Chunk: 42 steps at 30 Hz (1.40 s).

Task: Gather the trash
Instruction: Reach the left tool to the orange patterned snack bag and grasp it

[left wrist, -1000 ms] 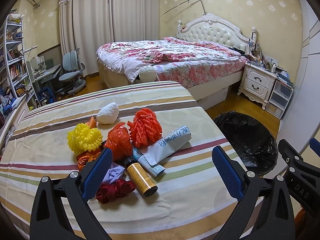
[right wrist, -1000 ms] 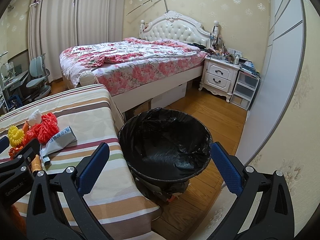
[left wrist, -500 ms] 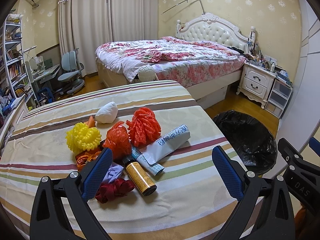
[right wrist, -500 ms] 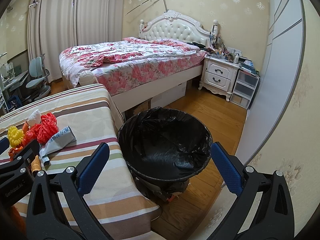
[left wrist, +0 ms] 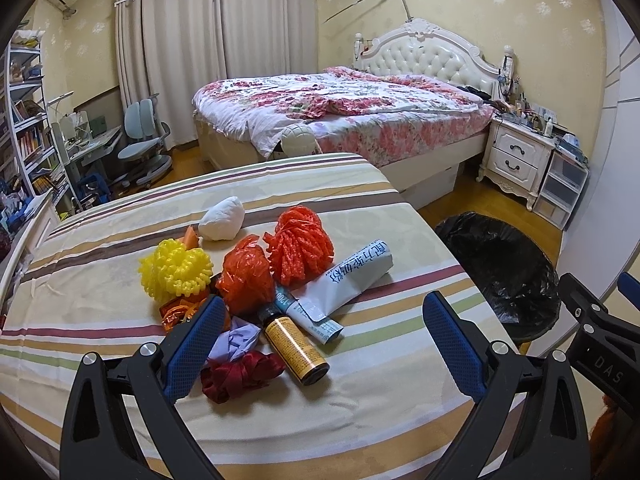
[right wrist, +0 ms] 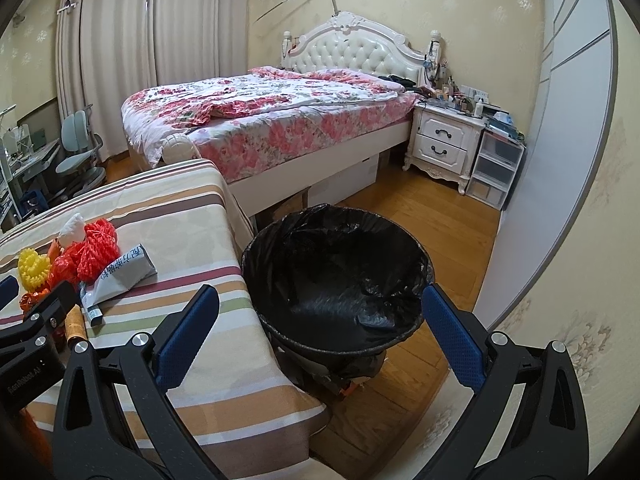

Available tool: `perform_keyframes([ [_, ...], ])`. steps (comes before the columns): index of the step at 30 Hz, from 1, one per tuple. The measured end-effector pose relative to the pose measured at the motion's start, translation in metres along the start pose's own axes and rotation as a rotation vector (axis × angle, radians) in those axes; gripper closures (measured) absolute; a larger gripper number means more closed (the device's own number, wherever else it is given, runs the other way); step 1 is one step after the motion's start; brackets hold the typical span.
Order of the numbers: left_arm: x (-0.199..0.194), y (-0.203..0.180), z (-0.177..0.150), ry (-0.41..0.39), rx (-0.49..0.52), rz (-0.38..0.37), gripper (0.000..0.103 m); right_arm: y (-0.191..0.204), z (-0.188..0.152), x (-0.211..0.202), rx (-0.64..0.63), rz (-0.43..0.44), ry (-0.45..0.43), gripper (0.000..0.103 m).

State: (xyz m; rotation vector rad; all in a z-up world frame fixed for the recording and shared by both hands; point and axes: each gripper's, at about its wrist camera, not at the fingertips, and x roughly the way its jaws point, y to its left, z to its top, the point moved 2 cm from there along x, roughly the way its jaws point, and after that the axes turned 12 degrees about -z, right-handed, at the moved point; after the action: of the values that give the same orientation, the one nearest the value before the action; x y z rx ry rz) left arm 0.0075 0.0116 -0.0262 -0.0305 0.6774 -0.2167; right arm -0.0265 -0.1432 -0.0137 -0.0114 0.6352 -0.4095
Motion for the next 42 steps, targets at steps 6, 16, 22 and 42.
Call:
perform_keyframes([
  [6, -0.010, 0.023, -0.002, 0.007, -0.008, 0.044, 0.007, 0.015, 0.002, -0.001, -0.011, 0.034, 0.019, 0.018],
  [16, -0.028, 0.087, -0.012, 0.034, -0.094, 0.124, 0.007, 0.055, -0.002, -0.012, -0.063, 0.134, 0.052, 0.027],
  [22, -0.035, 0.105, -0.024, 0.045, -0.117, 0.140, 0.007, 0.072, -0.006, -0.019, -0.096, 0.164, 0.054, 0.027],
  [42, -0.012, 0.109, -0.023, 0.067, -0.091, 0.178, 0.007, 0.085, -0.014, -0.011, -0.126, 0.210, 0.080, 0.027],
])
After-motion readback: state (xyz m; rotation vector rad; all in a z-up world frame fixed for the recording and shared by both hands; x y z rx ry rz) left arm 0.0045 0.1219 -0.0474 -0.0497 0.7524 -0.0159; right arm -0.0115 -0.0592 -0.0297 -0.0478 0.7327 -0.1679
